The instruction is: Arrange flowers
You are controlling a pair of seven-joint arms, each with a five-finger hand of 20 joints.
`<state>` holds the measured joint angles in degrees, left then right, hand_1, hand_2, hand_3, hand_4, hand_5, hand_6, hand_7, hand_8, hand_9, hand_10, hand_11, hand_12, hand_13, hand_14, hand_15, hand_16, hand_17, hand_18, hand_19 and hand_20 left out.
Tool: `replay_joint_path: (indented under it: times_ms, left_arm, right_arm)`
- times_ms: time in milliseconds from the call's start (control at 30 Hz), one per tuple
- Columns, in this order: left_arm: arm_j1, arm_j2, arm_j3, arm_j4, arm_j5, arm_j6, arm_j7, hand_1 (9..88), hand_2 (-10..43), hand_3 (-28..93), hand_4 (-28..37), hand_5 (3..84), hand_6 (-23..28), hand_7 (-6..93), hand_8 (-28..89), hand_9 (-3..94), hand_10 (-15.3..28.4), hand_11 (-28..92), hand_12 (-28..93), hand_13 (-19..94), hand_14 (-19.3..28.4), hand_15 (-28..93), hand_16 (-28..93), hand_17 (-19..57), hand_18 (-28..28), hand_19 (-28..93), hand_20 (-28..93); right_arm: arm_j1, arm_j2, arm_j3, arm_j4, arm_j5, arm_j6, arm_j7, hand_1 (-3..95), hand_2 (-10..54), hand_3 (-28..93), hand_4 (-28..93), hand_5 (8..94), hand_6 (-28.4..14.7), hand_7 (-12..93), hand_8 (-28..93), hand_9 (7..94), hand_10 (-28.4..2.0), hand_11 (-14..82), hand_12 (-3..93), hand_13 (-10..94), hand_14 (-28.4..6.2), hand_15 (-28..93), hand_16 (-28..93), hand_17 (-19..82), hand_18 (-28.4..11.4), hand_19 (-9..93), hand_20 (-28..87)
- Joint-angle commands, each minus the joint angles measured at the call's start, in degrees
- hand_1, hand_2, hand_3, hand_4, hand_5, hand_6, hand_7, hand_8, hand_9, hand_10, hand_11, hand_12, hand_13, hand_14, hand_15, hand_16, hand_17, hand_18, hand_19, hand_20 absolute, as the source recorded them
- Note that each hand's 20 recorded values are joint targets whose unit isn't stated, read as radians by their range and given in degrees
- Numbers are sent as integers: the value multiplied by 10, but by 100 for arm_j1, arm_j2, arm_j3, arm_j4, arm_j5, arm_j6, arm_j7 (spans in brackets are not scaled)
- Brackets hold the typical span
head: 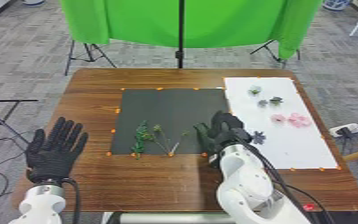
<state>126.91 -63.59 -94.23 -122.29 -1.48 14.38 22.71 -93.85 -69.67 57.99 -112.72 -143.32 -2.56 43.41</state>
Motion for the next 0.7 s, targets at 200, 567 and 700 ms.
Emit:
replay_joint_path:
  times_ms: [200,567,700]
  left_arm:
    - [93,-64,12,59,-15,31,-47,255,196,743,-283,471,100,111,-98,399,147,214,80,294,155,356,-84,-80,138,368,115]
    - [132,-88,-8,36,4,35,-6,255,196,744,-283,470,100,111,-98,398,147,215,80,293,155,359,-85,-80,138,368,115]
    - [153,-81,-13,25,13,24,34,255,196,744,-283,469,99,113,-97,397,147,216,81,293,155,359,-86,-80,138,368,115]
  right_arm:
    - [-285,-55,212,26,135,102,216,392,-95,842,-235,604,-88,201,-110,711,-195,397,234,686,-150,763,291,415,-282,932,642]
    - [-535,118,500,-336,269,207,232,343,-95,839,-217,512,-116,93,-97,648,-227,309,180,654,-177,758,270,418,-283,932,633]
    - [-795,443,725,-746,459,210,201,325,-66,834,-216,537,-113,89,-99,643,-232,259,166,647,-180,726,242,418,-277,932,613]
